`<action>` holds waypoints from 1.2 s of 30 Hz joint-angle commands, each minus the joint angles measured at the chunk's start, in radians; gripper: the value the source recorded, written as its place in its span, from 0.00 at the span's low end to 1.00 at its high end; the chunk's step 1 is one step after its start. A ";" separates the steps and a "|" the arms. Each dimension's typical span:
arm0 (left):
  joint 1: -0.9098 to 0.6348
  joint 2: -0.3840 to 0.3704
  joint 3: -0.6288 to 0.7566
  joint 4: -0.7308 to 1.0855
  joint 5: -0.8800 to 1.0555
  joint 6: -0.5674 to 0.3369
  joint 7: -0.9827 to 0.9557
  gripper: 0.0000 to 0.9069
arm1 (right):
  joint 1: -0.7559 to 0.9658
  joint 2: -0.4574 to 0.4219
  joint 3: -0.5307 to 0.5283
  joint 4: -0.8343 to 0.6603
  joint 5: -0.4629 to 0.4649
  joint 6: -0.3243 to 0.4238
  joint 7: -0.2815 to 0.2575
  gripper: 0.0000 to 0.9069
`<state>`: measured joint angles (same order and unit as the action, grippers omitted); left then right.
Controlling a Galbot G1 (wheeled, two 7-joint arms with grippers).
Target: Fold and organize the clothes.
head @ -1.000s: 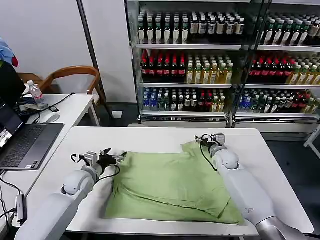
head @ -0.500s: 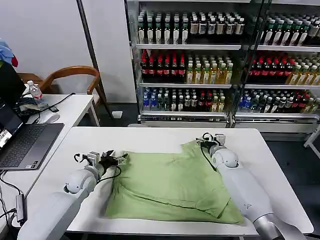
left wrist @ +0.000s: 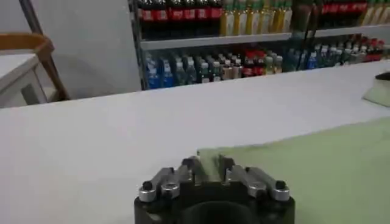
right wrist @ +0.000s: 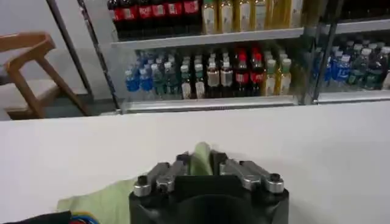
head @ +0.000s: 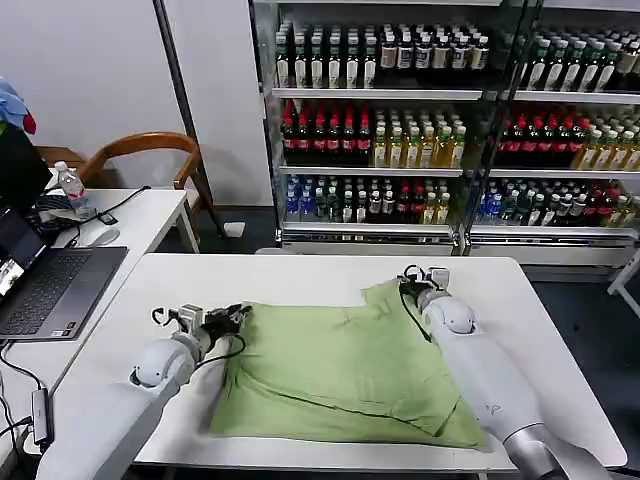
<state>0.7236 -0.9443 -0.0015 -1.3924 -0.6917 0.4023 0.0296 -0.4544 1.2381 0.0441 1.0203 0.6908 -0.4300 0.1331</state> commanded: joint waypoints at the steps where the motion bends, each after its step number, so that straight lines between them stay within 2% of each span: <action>1: -0.002 0.000 0.006 0.002 0.001 0.003 0.016 0.04 | 0.000 0.001 0.000 -0.002 0.001 -0.001 -0.003 0.00; 8: 0.007 0.009 -0.005 -0.019 0.000 -0.017 0.038 0.04 | -0.019 -0.017 -0.002 0.040 -0.005 0.002 -0.011 0.00; 12: 0.042 0.034 -0.021 -0.067 0.002 -0.019 0.046 0.04 | -0.051 -0.055 -0.006 0.147 0.005 -0.004 -0.007 0.00; 19: 0.144 0.060 -0.085 -0.192 0.008 -0.018 0.037 0.04 | -0.204 -0.155 0.017 0.410 0.047 -0.022 0.009 0.00; 20: 0.156 0.063 -0.091 -0.209 0.007 -0.018 0.037 0.04 | -0.204 -0.155 0.017 0.410 0.047 -0.022 0.009 0.00; 22: 0.184 0.072 -0.107 -0.244 0.005 -0.018 0.035 0.04 | -0.246 -0.176 0.038 0.488 0.062 -0.031 0.019 0.00; 31: 0.282 0.080 -0.149 -0.342 0.006 -0.019 0.026 0.04 | -0.380 -0.282 0.139 0.657 0.092 -0.038 0.030 0.00; 36: 0.310 0.094 -0.175 -0.342 0.007 -0.030 0.030 0.04 | -0.492 -0.306 0.198 0.753 0.093 -0.037 0.042 0.00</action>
<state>0.9388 -0.8686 -0.1306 -1.6500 -0.6899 0.3802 0.0574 -0.7836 1.0003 0.1606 1.5811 0.7676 -0.4643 0.1683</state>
